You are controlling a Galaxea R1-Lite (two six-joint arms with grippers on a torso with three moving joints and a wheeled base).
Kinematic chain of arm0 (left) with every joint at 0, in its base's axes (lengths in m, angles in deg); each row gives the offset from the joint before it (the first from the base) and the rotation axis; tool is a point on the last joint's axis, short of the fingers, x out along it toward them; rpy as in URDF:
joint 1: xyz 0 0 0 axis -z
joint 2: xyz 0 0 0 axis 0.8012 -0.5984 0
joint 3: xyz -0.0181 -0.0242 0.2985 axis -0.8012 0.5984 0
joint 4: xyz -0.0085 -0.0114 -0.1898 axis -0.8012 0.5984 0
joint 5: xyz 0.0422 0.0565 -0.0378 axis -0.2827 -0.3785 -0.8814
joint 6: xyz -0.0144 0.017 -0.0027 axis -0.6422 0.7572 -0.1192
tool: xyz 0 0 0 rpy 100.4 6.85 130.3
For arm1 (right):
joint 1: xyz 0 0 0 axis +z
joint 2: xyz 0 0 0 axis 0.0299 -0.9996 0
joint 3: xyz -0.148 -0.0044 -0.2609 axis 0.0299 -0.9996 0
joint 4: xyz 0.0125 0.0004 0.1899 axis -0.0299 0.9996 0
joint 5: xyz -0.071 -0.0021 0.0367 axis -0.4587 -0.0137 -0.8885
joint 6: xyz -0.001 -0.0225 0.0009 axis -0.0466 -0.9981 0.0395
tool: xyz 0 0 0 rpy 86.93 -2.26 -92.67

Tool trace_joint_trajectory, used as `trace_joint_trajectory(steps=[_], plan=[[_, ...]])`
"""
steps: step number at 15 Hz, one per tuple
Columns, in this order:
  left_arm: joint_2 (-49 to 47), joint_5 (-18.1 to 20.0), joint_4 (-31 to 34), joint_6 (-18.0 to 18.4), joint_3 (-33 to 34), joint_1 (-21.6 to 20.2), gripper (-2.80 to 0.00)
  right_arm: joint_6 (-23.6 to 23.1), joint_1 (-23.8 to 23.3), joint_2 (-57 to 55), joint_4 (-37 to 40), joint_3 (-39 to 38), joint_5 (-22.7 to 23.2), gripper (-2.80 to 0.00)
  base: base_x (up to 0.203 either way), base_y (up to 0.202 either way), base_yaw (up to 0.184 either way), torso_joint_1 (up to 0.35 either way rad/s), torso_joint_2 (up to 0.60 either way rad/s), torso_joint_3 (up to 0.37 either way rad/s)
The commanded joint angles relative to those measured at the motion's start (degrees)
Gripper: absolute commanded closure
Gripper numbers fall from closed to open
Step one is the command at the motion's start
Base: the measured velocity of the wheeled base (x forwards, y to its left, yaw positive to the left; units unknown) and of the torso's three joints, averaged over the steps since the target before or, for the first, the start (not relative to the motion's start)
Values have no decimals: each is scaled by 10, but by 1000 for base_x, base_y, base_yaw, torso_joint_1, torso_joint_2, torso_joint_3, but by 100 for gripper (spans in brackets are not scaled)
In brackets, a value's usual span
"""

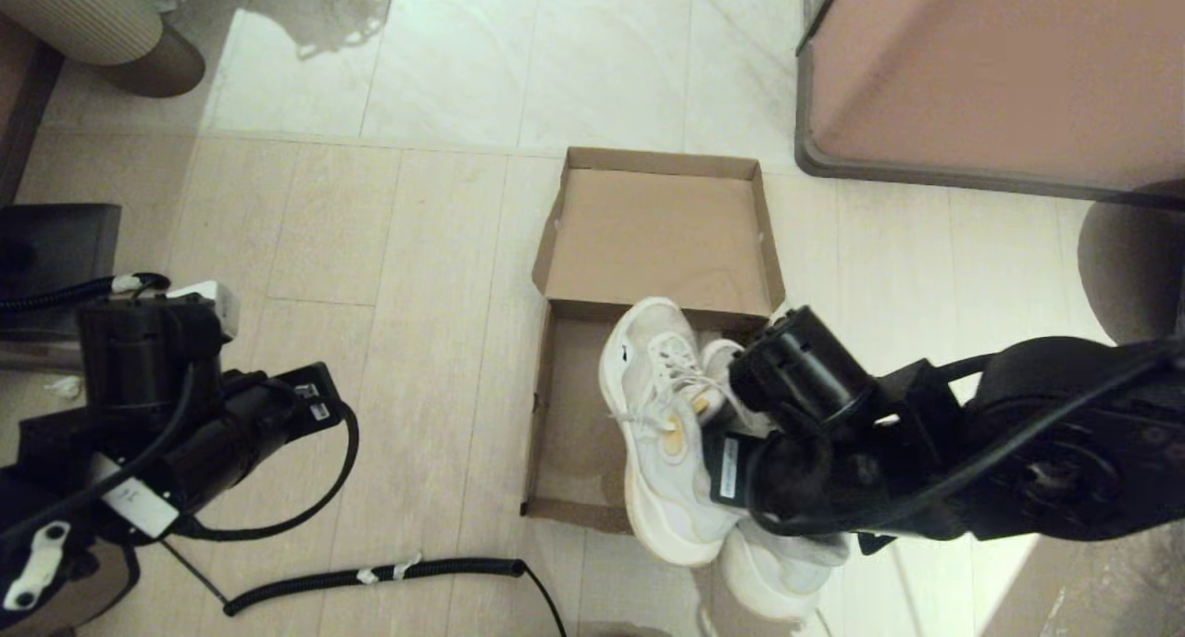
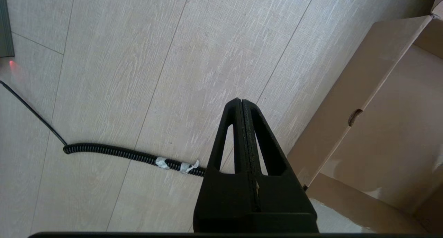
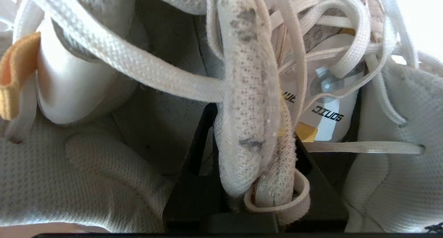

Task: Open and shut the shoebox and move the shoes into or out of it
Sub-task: Put the shoes into the shoe box

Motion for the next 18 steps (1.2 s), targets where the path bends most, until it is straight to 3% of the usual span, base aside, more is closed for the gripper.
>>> trace_joint_trajectory(steps=[1,8,18], plan=[[-1,-1,-2,-1,0,0,0,-10,3,-84,-29,10,-12,0,0,0,0,0,0,0],[7,-1,-1,0,8,-9,0,-100,3,-211,-198,16,-92,0,0,0,0,0,0,0],[15,-1,-1,-2,29,-12,0,-119,-1,-299,-326,56,-165,0,0,0,0,0,0,0]])
